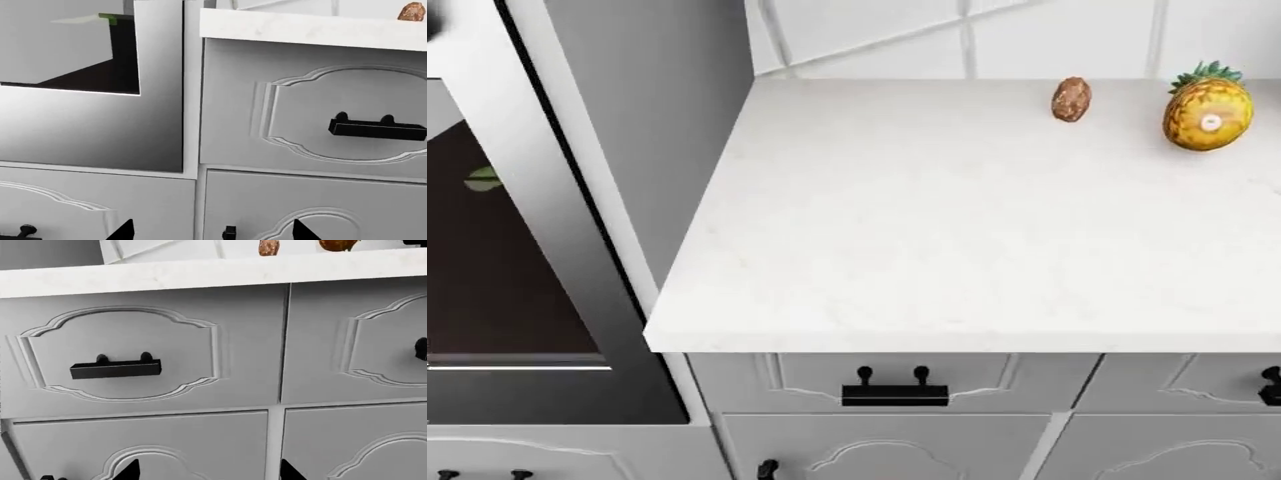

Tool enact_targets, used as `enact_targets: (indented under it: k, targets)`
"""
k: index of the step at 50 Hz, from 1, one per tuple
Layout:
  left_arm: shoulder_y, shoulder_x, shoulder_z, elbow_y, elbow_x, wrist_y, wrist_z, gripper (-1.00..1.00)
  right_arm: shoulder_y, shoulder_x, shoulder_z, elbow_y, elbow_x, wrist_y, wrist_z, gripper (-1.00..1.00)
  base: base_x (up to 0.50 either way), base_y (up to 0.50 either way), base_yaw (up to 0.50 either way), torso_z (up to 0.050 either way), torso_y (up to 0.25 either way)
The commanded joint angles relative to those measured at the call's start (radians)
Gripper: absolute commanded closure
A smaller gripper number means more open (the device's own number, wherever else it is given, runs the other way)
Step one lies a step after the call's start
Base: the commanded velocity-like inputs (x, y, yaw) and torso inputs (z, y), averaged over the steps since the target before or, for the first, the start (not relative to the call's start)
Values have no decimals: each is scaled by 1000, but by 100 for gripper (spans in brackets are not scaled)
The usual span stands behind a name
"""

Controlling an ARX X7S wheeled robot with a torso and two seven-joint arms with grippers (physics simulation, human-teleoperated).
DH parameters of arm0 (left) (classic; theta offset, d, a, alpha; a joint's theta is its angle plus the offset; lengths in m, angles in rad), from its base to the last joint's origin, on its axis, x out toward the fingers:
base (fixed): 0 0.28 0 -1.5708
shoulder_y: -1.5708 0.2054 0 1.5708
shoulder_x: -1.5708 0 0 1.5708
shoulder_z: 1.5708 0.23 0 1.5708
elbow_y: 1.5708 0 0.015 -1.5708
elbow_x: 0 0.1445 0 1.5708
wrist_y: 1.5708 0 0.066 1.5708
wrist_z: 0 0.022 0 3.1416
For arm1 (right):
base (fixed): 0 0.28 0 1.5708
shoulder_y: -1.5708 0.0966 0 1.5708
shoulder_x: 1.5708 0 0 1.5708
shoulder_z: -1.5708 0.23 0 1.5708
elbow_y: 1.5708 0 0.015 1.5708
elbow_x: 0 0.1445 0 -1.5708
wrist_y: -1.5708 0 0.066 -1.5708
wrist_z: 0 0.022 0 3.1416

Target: Open the oven door

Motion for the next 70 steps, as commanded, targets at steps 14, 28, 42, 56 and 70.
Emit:
enact_targets:
  k: [14,28,42,56,70]
  targets:
    - [-15,-27,37,-1,-4,-1,-37,-100,7,19,-22,0,-36,-3,60,-100,188,0,0,0,0]
    - [-21,-38,53,2,-4,-4,-52,-100,20,29,-45,7,-42,-23,65,-100,0,-38,0,0,0]
    - [-25,-49,65,1,-6,0,-65,-100,28,37,-61,13,-35,-30,70,-100,0,-500,0,0,0]
    - [-32,-56,78,-3,-4,1,-78,-100,19,36,-47,-2,-92,-6,113,-100,0,-242,0,0,0]
    - [-36,-62,86,-2,6,1,-95,-100,21,47,-52,-10,-73,-3,139,-100,0,0,143,0,0]
